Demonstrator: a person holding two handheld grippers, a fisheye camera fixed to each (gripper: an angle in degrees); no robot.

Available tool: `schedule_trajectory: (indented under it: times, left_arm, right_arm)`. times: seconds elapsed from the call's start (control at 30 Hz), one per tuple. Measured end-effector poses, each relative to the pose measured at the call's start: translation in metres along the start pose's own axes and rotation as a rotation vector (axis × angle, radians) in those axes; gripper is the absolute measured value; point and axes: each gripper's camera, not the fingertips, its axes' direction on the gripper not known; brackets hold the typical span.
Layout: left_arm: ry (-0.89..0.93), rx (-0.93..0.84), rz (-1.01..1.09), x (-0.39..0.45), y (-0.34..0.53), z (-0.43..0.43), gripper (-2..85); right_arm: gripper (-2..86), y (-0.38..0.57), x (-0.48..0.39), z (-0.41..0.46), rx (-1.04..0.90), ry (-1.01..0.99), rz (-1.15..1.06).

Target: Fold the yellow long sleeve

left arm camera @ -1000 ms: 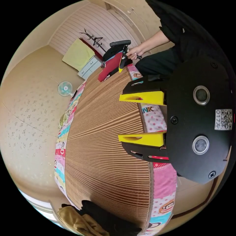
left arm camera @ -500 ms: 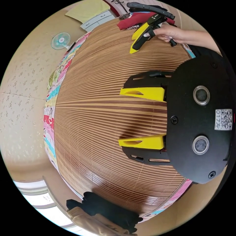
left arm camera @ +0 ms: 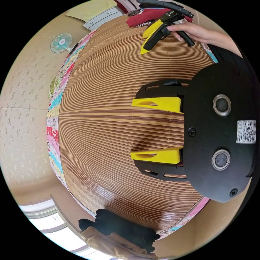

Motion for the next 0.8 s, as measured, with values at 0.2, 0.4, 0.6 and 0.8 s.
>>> schedule_trajectory:
  times: [0.2, 0.4, 0.6, 0.8]
  left_arm:
    - [-0.006, -0.001, 0.003, -0.015, 0.007, -0.004, 21.2]
    - [-0.007, -0.001, 0.003, -0.039, 0.016, -0.008, 21.1]
    - [-0.006, -0.001, 0.003, -0.071, 0.028, -0.013, 21.2]
    - [-0.006, -0.001, 0.003, -0.112, 0.042, -0.018, 21.2]
  right_arm:
    - [23.6, -0.003, 0.002, 0.001, 0.0, 0.002, -0.001]
    - [23.6, -0.006, 0.007, 0.002, 0.0, 0.002, -0.001]
    - [23.5, -0.01, 0.016, 0.005, 0.001, 0.003, -0.001]
    - [23.5, -0.014, 0.027, 0.008, 0.001, 0.003, -0.001]
